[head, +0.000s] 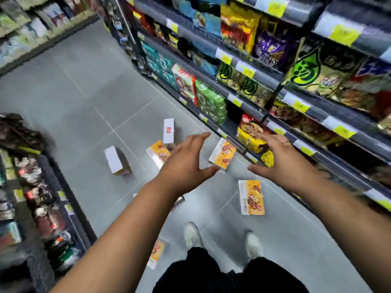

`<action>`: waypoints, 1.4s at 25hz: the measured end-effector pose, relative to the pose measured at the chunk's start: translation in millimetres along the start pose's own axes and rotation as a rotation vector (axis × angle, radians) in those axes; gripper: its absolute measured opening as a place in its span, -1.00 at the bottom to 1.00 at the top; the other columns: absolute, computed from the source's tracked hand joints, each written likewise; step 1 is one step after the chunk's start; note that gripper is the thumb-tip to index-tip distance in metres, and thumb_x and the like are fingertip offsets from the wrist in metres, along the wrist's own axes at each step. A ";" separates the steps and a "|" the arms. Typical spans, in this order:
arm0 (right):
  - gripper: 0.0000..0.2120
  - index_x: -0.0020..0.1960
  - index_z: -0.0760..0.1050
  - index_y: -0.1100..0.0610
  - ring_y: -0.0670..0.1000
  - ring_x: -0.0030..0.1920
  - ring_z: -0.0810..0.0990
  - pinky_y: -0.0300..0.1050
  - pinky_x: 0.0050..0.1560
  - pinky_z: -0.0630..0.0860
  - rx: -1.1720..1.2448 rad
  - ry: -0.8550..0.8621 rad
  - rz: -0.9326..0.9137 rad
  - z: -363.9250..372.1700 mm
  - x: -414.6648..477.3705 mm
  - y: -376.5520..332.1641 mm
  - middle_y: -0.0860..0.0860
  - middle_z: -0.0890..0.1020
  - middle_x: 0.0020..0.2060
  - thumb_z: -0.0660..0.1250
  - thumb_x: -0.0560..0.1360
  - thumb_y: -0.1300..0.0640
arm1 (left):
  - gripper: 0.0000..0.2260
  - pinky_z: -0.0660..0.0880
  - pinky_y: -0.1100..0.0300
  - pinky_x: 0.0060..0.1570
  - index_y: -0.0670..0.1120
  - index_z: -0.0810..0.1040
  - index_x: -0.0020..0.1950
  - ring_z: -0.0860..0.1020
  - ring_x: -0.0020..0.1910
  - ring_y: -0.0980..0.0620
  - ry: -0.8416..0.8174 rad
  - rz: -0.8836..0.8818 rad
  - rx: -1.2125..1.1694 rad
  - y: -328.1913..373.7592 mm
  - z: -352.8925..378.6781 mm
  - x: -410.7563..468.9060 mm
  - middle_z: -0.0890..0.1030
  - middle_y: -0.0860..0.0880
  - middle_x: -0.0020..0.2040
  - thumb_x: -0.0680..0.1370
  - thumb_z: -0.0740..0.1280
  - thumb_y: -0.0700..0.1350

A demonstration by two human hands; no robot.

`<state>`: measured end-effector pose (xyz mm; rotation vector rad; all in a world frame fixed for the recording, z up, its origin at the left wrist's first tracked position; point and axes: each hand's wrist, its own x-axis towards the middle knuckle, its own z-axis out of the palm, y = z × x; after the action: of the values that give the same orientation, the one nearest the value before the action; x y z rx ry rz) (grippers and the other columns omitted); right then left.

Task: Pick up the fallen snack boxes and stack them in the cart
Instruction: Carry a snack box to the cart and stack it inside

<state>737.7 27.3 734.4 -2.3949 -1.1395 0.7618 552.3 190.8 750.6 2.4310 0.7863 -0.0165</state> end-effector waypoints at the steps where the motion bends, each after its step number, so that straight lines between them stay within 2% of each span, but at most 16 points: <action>1: -0.13 0.54 0.11 -0.04 0.08 0.40 0.32 -0.04 0.33 0.34 0.022 0.036 0.045 -0.1 -1.5 -0.1 0.02 0.22 0.47 0.46 0.38 -0.18 | -0.26 0.24 0.15 0.37 0.05 0.16 0.55 0.29 0.44 -0.01 -0.034 0.066 0.031 1.1 -5.1 15.6 0.32 -0.02 0.47 0.47 0.44 0.11; 5: -0.14 0.54 0.13 -0.04 0.10 0.34 0.38 -0.05 0.28 0.36 0.119 0.195 0.226 2.6 -19.9 4.2 0.04 0.26 0.43 0.48 0.38 -0.16 | -0.26 0.27 0.13 0.32 0.12 0.10 0.56 0.25 0.45 -0.01 -0.155 0.282 0.106 21.0 -14.1 63.4 0.24 0.02 0.50 0.49 0.42 0.12; 8: -0.13 0.54 0.11 -0.04 0.09 0.39 0.34 -0.03 0.30 0.36 0.156 0.284 0.355 8.0 -46.7 18.5 0.01 0.23 0.47 0.46 0.39 -0.19 | -0.25 0.32 0.11 0.28 0.14 0.10 0.55 0.29 0.43 -0.04 -0.247 0.426 0.125 47.4 1.6 82.3 0.24 0.03 0.50 0.48 0.43 0.13; 12: -0.13 0.55 0.10 -0.04 0.09 0.43 0.28 -0.01 0.34 0.33 0.223 0.335 0.497 23.1 -78.9 50.1 0.02 0.21 0.48 0.46 0.38 -0.19 | -0.23 0.27 0.04 0.39 0.07 0.13 0.57 0.25 0.46 -0.04 -0.390 0.550 0.156 75.6 46.4 92.1 0.26 0.01 0.49 0.47 0.44 0.13; 16: -0.12 0.55 0.08 -0.01 0.12 0.41 0.30 0.00 0.29 0.36 0.247 0.326 0.586 47.5 -98.8 87.9 0.04 0.24 0.45 0.46 0.39 -0.19 | -0.27 0.22 0.08 0.41 0.04 0.14 0.56 0.24 0.47 -0.05 -0.490 0.560 0.202 93.8 98.2 94.3 0.26 -0.03 0.51 0.49 0.41 0.13; 20: -0.14 0.55 0.09 0.00 0.11 0.46 0.23 0.01 0.34 0.32 0.286 0.317 0.645 72.2 -101.2 122.2 0.05 0.21 0.48 0.44 0.41 -0.19 | -0.27 0.23 0.09 0.39 0.03 0.16 0.56 0.25 0.47 -0.05 -0.512 0.586 0.262 97.4 143.6 105.5 0.26 -0.05 0.51 0.49 0.40 0.15; 24: -0.14 0.54 0.11 -0.01 0.13 0.41 0.30 0.03 0.29 0.38 0.300 0.365 0.755 118.2 -84.5 169.2 0.06 0.24 0.45 0.44 0.39 -0.22 | -0.29 0.27 0.05 0.37 0.06 0.20 0.54 0.27 0.46 -0.06 -0.517 0.605 0.274 87.2 206.1 132.8 0.28 -0.03 0.50 0.47 0.41 0.18; 32: -0.12 0.51 0.18 0.05 0.18 0.29 0.45 0.05 0.17 0.45 0.438 0.458 1.041 265.7 -14.6 270.2 0.11 0.25 0.41 0.48 0.34 -0.22 | -0.29 0.29 0.04 0.37 0.02 0.22 0.53 0.27 0.46 -0.09 -0.585 0.564 0.241 -2.6 378.4 187.7 0.31 -0.08 0.48 0.47 0.40 0.20; 35: -0.11 0.51 0.13 0.05 0.23 0.20 0.52 0.06 0.11 0.47 0.475 0.451 1.100 335.7 19.1 306.0 0.14 0.26 0.39 0.48 0.35 -0.20 | -0.22 0.29 0.03 0.36 0.03 0.12 0.56 0.27 0.46 -0.10 -0.610 0.546 0.272 -45.1 440.5 216.4 0.25 -0.09 0.50 0.46 0.42 0.19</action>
<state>720.8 -106.0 300.0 -2.4209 0.5670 0.6019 776.8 102.2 320.9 2.5892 -0.1647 -0.6524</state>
